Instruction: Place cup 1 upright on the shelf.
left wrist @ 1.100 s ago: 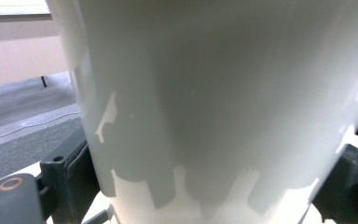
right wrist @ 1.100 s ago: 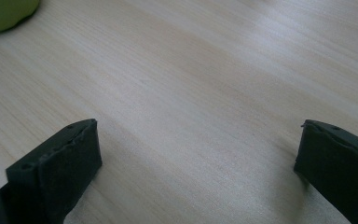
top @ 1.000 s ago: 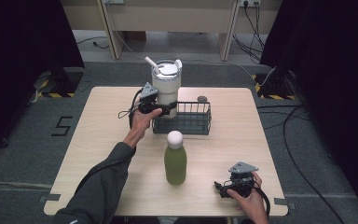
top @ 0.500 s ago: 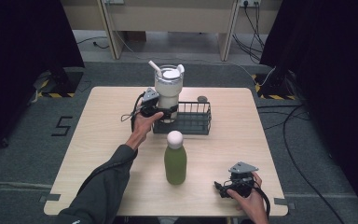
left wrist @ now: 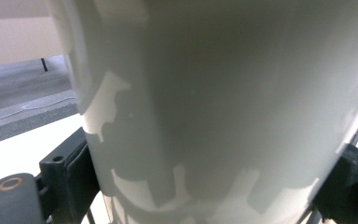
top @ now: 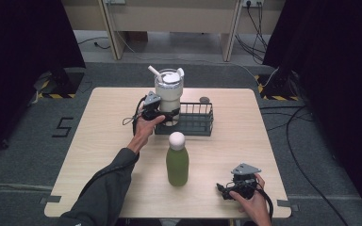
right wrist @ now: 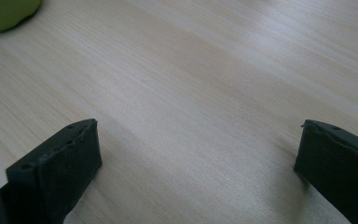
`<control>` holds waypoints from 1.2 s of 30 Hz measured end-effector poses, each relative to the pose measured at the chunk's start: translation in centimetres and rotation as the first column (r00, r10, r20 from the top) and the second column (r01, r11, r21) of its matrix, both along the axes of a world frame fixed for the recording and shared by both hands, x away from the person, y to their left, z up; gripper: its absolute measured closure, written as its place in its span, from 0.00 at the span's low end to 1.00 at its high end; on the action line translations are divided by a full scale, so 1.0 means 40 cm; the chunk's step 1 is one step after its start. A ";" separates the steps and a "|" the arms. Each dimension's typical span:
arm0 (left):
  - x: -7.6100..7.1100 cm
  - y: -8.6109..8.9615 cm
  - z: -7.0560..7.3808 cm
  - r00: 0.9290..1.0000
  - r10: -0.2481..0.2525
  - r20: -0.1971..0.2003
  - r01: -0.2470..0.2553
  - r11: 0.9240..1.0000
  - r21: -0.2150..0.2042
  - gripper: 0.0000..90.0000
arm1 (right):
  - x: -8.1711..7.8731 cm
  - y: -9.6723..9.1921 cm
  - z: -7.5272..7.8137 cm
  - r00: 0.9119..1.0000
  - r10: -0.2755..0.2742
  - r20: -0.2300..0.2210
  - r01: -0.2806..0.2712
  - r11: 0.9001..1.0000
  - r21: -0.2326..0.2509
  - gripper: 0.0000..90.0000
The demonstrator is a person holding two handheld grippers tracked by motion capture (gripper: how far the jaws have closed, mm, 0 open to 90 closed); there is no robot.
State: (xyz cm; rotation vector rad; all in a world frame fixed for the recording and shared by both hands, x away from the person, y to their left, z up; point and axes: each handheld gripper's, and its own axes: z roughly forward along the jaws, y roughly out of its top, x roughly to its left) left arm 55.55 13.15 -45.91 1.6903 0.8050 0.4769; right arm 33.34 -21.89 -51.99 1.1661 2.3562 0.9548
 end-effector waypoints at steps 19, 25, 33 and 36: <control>-0.022 -0.002 -0.013 0.999 0.004 0.054 -0.005 1.000 0.023 0.11 | 0.000 0.000 0.000 1.000 0.001 0.002 -0.001 1.000 -0.002 0.00; -0.025 -0.002 -0.019 0.997 0.010 0.074 -0.011 1.000 0.011 0.11 | 0.001 0.000 0.000 1.000 0.002 0.003 -0.002 1.000 -0.002 0.00; -0.027 0.000 -0.024 0.996 0.009 0.087 -0.009 1.000 0.006 0.11 | 0.001 0.000 0.000 1.000 0.002 0.002 -0.002 1.000 -0.002 0.00; -0.029 0.003 -0.029 0.996 0.004 0.087 -0.004 1.000 0.004 0.11 | 0.001 0.000 0.000 1.000 0.002 0.003 -0.002 1.000 -0.003 0.00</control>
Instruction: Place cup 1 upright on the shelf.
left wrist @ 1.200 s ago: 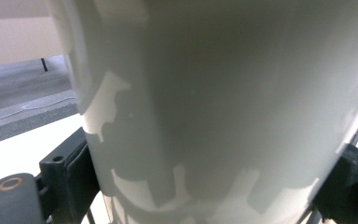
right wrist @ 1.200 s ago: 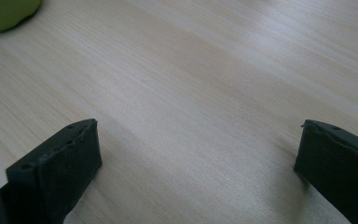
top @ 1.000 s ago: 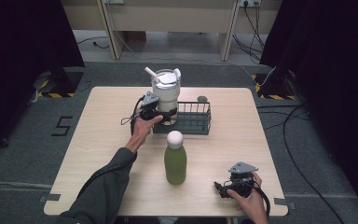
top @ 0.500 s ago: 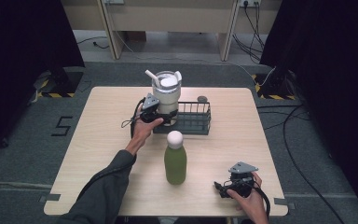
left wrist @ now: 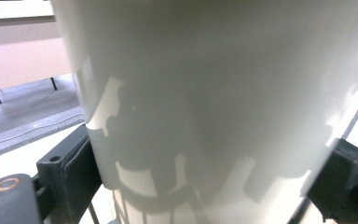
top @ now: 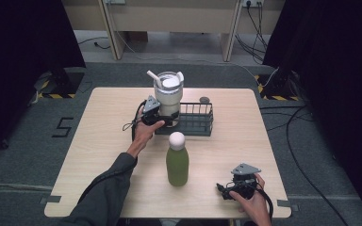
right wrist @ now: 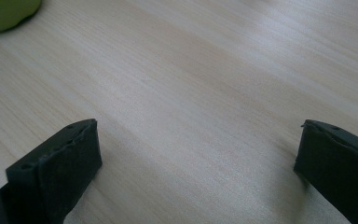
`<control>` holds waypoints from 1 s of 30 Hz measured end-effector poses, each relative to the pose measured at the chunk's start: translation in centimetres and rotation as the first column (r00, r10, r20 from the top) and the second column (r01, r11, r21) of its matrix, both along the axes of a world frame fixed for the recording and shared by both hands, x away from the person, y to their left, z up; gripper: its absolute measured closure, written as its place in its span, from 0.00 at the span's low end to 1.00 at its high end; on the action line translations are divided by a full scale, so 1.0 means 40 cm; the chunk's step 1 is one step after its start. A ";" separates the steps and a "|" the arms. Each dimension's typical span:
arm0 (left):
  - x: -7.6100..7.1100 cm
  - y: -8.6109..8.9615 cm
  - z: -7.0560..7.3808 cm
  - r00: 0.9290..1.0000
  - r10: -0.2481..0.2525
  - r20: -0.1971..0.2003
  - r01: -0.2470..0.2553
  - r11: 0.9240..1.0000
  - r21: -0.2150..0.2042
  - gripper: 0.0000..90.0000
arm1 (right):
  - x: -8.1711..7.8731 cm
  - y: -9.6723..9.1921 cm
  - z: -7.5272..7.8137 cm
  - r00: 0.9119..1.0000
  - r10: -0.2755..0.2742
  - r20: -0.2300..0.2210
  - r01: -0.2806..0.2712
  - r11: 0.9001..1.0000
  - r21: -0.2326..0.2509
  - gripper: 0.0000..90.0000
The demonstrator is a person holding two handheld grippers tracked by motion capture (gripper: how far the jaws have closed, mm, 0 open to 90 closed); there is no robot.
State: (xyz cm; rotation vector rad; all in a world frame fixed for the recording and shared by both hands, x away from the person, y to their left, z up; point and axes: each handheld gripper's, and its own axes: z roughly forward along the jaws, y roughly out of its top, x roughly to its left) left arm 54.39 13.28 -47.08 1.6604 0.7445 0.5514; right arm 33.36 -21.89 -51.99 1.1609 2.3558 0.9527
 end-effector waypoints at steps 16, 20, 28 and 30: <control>-0.007 0.005 0.002 1.000 0.002 -0.002 -0.002 1.000 0.007 0.11 | 0.000 0.000 0.000 1.000 0.001 -0.001 -0.001 1.000 0.001 0.00; -0.008 0.007 0.002 1.000 -0.002 0.000 0.002 1.000 0.009 0.11 | 0.000 0.000 0.000 1.000 0.001 0.000 -0.001 1.000 0.001 0.00; -0.012 0.013 -0.001 1.000 -0.008 0.003 0.008 1.000 0.000 0.11 | 0.000 0.000 0.000 1.000 0.002 0.000 -0.002 1.000 0.001 0.00; -0.011 0.015 -0.002 1.000 -0.015 0.002 0.015 1.000 -0.002 0.11 | 0.000 0.000 0.000 1.000 0.001 0.000 -0.001 1.000 0.001 0.00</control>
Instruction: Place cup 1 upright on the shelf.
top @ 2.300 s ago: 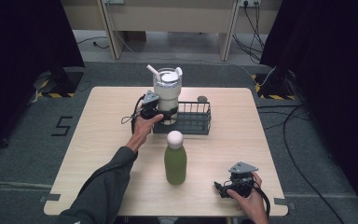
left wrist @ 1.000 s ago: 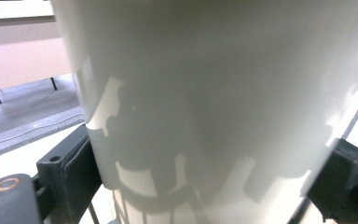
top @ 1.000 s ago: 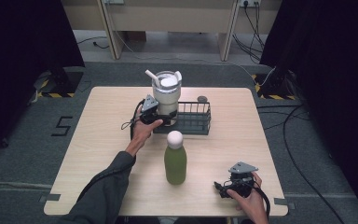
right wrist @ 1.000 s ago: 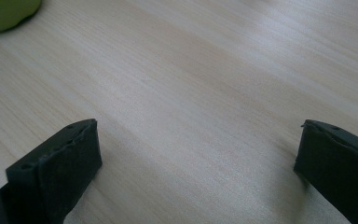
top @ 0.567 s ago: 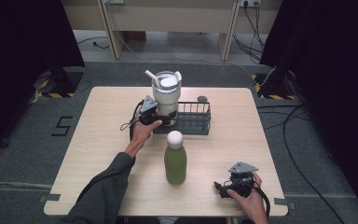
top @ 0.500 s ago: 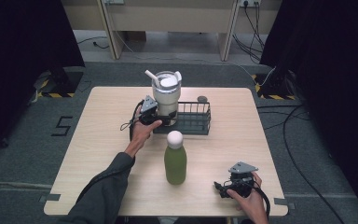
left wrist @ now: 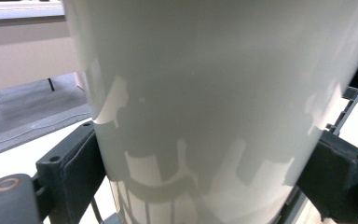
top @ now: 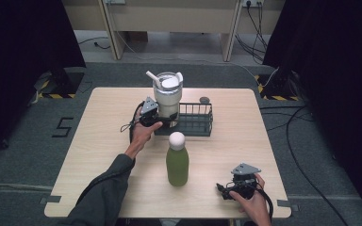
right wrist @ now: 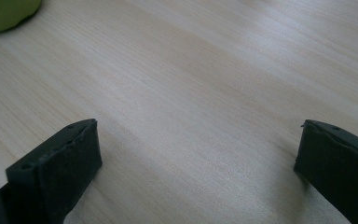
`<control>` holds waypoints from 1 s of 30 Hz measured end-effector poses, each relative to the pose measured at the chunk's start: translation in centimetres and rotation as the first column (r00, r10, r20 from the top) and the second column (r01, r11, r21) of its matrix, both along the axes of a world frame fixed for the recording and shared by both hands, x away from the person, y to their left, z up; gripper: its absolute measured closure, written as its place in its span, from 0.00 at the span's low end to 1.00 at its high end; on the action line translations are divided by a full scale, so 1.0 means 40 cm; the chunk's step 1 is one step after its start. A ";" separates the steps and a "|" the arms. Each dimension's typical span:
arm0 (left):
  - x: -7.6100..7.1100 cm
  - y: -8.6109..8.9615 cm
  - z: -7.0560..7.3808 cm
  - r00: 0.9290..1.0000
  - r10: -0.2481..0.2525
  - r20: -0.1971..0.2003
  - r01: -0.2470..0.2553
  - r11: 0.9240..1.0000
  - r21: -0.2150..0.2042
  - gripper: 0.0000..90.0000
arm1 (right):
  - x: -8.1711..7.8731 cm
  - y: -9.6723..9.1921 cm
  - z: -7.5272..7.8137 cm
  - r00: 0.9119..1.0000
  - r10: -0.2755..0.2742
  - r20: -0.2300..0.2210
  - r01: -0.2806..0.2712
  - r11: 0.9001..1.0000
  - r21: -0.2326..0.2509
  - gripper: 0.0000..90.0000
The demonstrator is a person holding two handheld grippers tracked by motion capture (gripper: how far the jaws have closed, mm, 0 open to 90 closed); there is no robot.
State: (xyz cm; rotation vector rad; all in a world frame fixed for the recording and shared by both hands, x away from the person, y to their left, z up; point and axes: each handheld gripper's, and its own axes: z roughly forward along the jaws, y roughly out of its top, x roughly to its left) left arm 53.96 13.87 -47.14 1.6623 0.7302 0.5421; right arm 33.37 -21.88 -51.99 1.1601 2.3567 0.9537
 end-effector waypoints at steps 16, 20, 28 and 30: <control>-0.004 0.008 0.004 1.000 -0.006 0.001 0.006 1.000 0.013 0.11 | 0.000 0.000 0.000 1.000 0.001 0.001 -0.001 1.000 0.000 0.00; -0.004 0.010 0.005 1.000 -0.014 0.000 0.014 1.000 0.014 0.11 | 0.000 0.000 0.000 1.000 0.001 0.000 -0.001 1.000 0.000 0.00; -0.005 0.015 0.010 1.000 -0.025 0.000 0.025 0.999 0.031 0.11 | 0.000 0.000 0.000 1.000 0.001 0.001 -0.001 1.000 0.000 0.00; -0.006 0.016 0.011 1.000 -0.025 0.001 0.025 0.999 0.033 0.11 | 0.000 0.000 0.000 1.000 0.001 0.000 -0.001 1.000 0.000 0.00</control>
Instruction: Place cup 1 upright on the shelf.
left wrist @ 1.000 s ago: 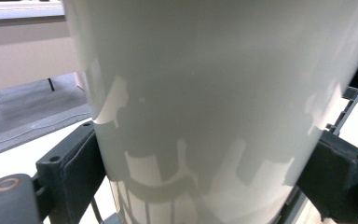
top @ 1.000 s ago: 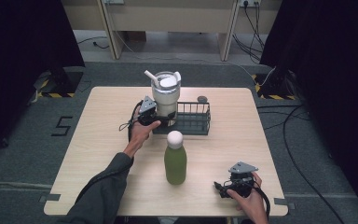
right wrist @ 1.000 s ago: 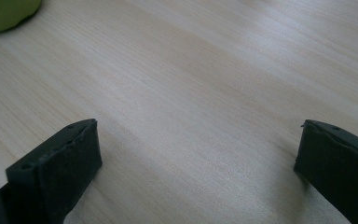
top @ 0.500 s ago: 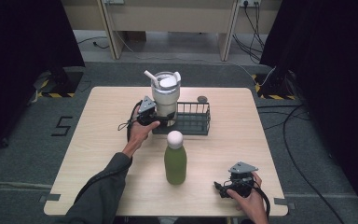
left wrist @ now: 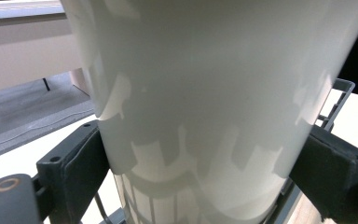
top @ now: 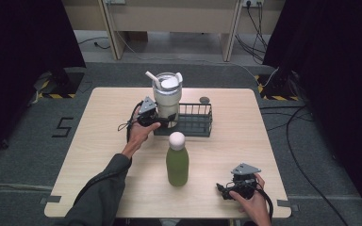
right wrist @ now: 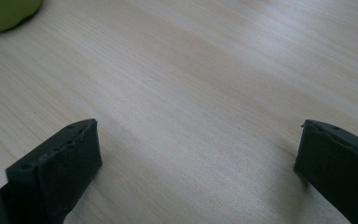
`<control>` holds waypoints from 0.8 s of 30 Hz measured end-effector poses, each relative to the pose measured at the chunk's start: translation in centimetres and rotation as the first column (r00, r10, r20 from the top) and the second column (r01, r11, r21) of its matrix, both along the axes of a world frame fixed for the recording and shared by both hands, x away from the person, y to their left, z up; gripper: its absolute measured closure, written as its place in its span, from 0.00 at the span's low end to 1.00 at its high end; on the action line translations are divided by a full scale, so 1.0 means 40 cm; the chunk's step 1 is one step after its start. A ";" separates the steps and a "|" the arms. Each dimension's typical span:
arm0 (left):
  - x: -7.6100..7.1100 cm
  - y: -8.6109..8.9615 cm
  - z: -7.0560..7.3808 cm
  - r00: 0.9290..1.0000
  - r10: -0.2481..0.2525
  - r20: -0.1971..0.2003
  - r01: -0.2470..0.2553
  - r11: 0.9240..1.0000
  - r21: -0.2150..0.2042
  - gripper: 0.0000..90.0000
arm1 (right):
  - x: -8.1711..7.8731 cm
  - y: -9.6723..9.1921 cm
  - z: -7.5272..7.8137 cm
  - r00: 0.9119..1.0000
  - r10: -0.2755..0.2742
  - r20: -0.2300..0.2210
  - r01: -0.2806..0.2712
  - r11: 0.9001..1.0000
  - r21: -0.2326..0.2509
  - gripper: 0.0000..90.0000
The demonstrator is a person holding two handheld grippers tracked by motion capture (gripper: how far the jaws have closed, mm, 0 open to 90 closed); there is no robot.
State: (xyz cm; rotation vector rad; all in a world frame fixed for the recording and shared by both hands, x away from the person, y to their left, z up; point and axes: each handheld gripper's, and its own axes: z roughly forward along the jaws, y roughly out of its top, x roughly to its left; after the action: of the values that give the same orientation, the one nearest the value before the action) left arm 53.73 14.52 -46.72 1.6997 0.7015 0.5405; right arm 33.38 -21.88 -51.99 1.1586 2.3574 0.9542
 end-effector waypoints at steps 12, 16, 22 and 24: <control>-0.010 0.009 0.004 1.000 0.003 0.007 -0.003 1.000 0.004 0.11 | 0.000 0.000 0.000 1.000 0.000 0.000 0.000 1.000 0.000 0.00; -0.016 0.014 0.005 1.000 0.006 0.007 -0.006 1.000 0.003 0.12 | 0.001 0.001 0.000 1.000 0.000 0.000 0.000 1.000 0.000 0.00; -0.028 0.031 0.011 1.000 -0.003 0.007 0.003 1.000 -0.003 0.15 | 0.001 0.001 0.000 1.000 0.000 0.000 0.000 1.000 -0.001 0.00; -0.034 0.036 0.014 1.000 -0.001 0.008 0.001 1.000 0.008 0.16 | 0.001 0.001 0.000 1.000 0.000 0.000 0.000 1.000 -0.002 0.00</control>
State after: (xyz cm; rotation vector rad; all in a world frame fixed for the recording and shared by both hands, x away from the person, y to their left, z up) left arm 52.38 15.96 -46.17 1.7043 0.6937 0.5491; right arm 33.42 -21.85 -51.99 1.1581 2.3577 0.9520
